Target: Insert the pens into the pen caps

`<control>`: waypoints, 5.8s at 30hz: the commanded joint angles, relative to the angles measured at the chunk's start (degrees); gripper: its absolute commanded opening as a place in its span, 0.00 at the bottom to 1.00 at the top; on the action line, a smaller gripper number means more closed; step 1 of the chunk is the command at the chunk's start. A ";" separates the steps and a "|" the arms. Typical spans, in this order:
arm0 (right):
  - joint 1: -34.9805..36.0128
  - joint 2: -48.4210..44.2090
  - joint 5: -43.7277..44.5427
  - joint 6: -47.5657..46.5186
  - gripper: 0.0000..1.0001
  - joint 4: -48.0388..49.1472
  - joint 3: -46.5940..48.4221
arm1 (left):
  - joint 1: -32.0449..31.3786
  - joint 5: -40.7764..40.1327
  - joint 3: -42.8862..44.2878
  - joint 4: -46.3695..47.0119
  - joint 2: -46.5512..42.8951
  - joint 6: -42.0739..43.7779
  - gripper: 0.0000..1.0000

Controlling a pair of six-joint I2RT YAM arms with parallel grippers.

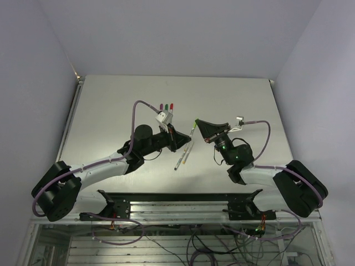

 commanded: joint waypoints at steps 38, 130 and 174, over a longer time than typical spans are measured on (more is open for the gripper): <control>15.24 1.42 10.62 -13.58 0.00 -41.38 10.71 | 0.82 -19.06 6.24 4.91 -4.93 5.57 0.07; 15.19 -32.27 43.95 -15.98 0.62 -74.86 12.30 | 10.78 -26.17 52.89 -35.75 43.76 9.87 0.36; -7.86 -10.04 30.06 -10.17 0.60 -83.99 19.39 | -13.50 -33.46 8.77 -38.14 11.87 12.64 0.53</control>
